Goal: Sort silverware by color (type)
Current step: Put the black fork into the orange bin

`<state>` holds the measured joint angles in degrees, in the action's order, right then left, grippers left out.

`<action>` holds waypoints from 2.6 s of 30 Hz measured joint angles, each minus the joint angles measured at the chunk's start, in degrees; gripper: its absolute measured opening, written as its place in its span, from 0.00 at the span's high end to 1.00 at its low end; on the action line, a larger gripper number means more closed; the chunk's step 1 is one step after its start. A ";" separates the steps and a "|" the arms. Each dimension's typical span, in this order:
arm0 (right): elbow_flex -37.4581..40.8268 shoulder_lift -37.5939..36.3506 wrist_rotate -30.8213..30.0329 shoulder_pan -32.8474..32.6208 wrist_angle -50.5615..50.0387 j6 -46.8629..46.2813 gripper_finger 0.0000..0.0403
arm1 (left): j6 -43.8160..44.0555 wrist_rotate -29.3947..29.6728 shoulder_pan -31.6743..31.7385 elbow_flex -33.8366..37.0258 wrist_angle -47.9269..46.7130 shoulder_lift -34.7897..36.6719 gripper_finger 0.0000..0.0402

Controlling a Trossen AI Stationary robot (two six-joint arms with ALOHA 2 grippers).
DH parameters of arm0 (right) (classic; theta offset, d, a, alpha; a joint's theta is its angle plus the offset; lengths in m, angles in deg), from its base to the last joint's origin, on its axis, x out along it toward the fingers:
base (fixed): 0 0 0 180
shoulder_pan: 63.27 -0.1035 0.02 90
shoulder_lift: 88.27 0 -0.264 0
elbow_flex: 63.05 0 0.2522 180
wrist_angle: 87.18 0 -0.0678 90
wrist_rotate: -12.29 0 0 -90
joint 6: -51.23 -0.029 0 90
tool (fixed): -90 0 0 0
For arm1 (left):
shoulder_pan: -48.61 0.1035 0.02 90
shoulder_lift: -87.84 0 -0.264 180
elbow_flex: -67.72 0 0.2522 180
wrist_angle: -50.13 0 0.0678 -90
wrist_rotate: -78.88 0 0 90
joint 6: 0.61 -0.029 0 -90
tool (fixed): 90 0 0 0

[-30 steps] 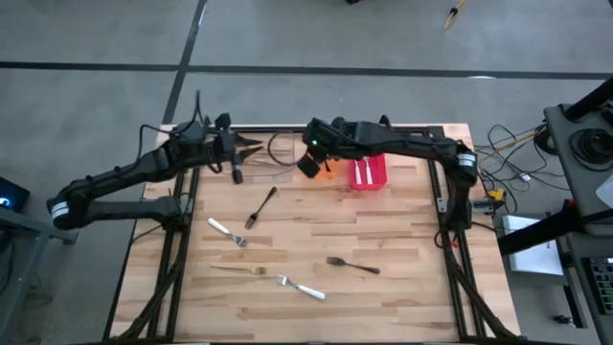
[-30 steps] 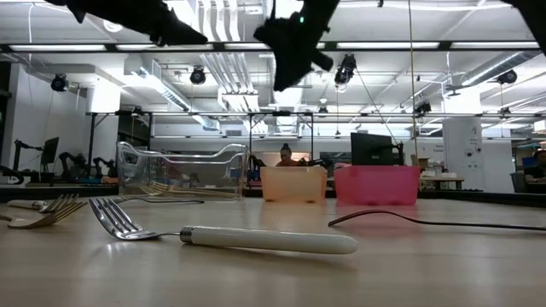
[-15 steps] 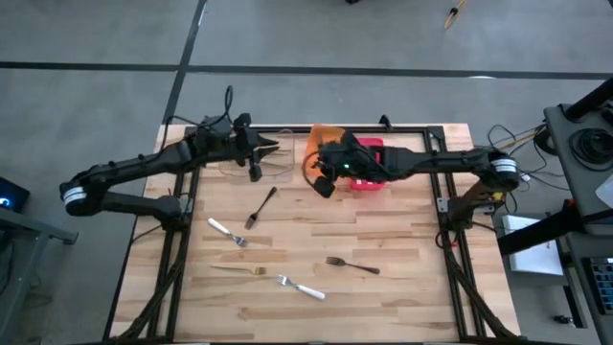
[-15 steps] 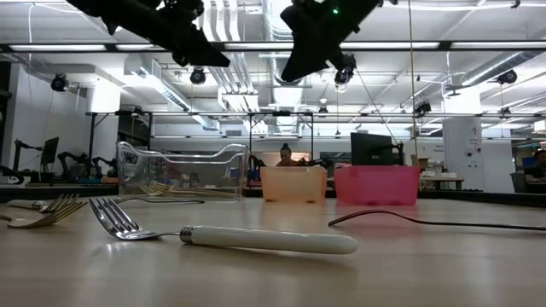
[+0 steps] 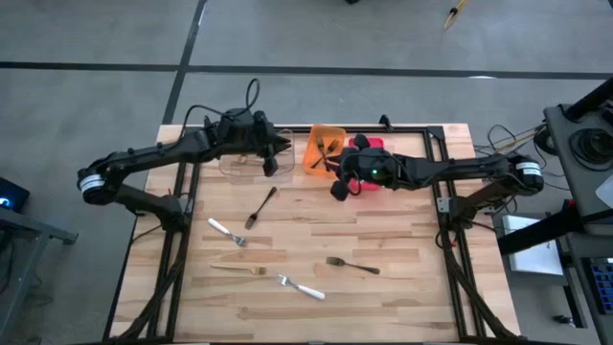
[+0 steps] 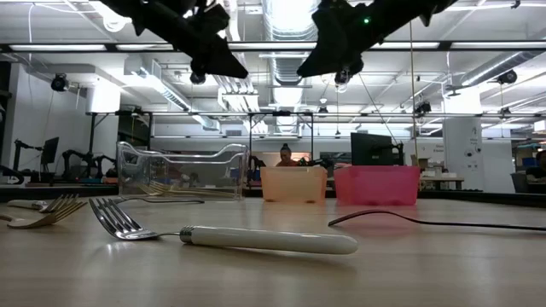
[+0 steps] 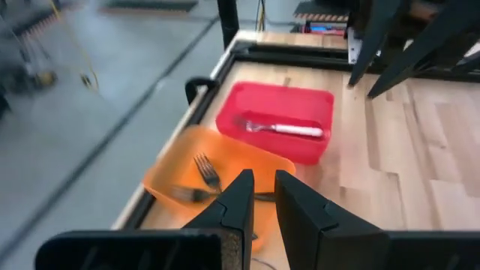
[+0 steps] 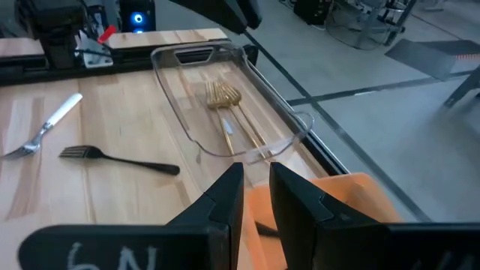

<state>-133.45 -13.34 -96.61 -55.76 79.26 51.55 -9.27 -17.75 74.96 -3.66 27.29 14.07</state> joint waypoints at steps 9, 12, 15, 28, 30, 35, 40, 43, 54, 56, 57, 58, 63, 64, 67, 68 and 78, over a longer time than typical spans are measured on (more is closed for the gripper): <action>5.58 -4.96 -0.20 0.04 0.47 5.00 0.85 | 13.48 0.02 -0.30 -11.40 -21.32 -8.31 0.90; 6.35 -5.60 -0.22 0.37 0.71 7.83 0.85 | 16.78 0.04 -1.45 -16.04 -26.46 -11.56 0.90; 6.80 -5.74 -0.47 0.42 0.62 10.07 0.85 | 19.57 -0.05 -3.15 -20.45 -28.78 -14.92 0.90; 12.53 -15.68 1.35 0.39 -1.48 12.33 0.85 | 28.19 1.28 -5.10 -32.67 -29.48 -28.93 0.90; 13.77 -17.96 1.38 0.37 -1.24 12.03 0.85 | 28.91 1.40 -5.20 -33.62 -29.55 -30.83 0.90; 16.16 -21.49 1.34 0.39 -1.24 11.75 0.85 | 29.73 1.80 -5.20 -36.71 -29.17 -34.94 0.90; 17.07 -22.00 1.33 0.39 -1.20 12.92 0.85 | 29.59 4.06 -5.20 -40.31 -29.27 -38.65 0.90; 17.31 -21.89 1.33 0.39 -1.20 13.71 0.85 | 28.39 5.26 -5.18 -42.77 -30.17 -40.98 0.90; 17.38 -21.56 1.31 0.39 -1.15 14.25 0.85 | 26.80 7.46 -3.86 -46.83 -30.51 -46.90 0.90; 17.38 -21.54 1.31 0.39 -1.17 14.25 0.85 | 26.31 9.49 -3.44 -47.29 -31.42 -47.50 0.90; 17.38 -21.54 1.31 0.39 -1.13 14.25 0.85 | 26.01 10.57 -3.29 -47.47 -31.59 -47.78 0.90; 17.38 -21.54 1.31 0.39 -1.14 14.25 0.85 | 25.81 11.60 -3.15 -47.69 -31.51 -48.04 0.90; 17.38 -21.54 1.31 0.39 -1.15 14.25 0.85 | 25.70 12.79 -3.04 -47.72 -31.07 -49.59 0.90; 17.38 -21.54 1.31 0.39 -1.15 14.25 0.85 | 25.74 12.86 -3.04 -47.72 -30.95 -49.89 0.90; 17.38 -21.54 1.31 0.39 -1.13 14.25 0.85 | 25.83 13.24 -3.04 -47.86 -29.66 -50.84 0.90; 17.38 -21.54 1.31 0.39 -1.16 14.25 0.85 | 25.85 13.25 -3.04 -48.20 -29.68 -51.29 0.90; 17.38 -21.52 1.31 0.39 -1.13 14.25 0.85 | 25.70 13.25 -3.04 -52.64 -30.28 -55.96 0.90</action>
<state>-116.08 -34.86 -95.29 -55.37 78.13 65.80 16.43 -4.51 71.92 -56.30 -2.99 -41.89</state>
